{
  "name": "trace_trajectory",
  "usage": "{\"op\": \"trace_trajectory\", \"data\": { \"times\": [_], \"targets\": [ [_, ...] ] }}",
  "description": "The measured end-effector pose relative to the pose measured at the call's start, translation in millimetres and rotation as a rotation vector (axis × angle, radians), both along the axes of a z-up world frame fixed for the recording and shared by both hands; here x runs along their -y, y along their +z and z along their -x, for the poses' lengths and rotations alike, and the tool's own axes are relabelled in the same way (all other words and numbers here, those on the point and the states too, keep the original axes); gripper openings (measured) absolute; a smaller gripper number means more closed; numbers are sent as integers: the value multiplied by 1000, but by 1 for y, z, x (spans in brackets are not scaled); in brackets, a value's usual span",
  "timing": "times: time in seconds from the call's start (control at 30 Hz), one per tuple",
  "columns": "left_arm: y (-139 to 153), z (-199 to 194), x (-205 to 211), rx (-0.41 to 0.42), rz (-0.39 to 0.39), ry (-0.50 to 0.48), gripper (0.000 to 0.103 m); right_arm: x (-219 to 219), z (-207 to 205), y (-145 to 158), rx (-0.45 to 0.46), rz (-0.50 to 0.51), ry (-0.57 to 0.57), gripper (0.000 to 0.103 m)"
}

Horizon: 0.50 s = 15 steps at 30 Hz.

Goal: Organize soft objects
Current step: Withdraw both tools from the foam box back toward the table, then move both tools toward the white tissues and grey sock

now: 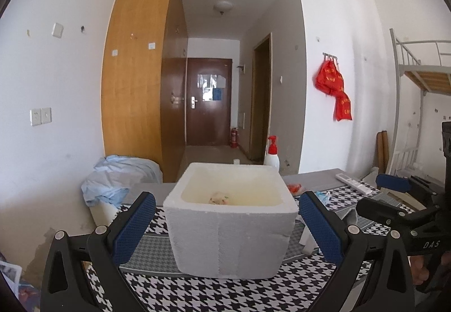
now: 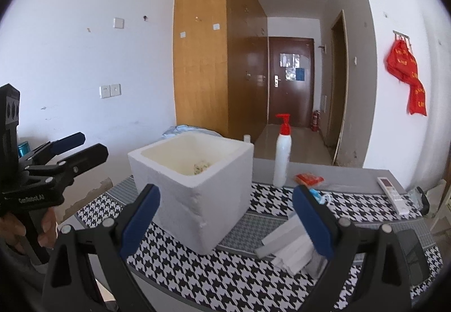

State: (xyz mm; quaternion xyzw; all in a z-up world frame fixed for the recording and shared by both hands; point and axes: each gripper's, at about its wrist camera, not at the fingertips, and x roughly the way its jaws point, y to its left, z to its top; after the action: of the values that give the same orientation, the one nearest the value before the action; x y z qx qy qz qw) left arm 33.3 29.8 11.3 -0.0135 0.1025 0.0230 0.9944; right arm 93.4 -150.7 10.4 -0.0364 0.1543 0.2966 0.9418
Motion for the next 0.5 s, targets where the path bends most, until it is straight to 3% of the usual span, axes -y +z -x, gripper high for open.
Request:
{"op": "trace_trajectory", "data": {
  "times": [0.5],
  "targets": [
    [-10, -5, 23, -14, -5, -66, 102, 22, 4, -9, -25, -13, -70, 97]
  ]
}}
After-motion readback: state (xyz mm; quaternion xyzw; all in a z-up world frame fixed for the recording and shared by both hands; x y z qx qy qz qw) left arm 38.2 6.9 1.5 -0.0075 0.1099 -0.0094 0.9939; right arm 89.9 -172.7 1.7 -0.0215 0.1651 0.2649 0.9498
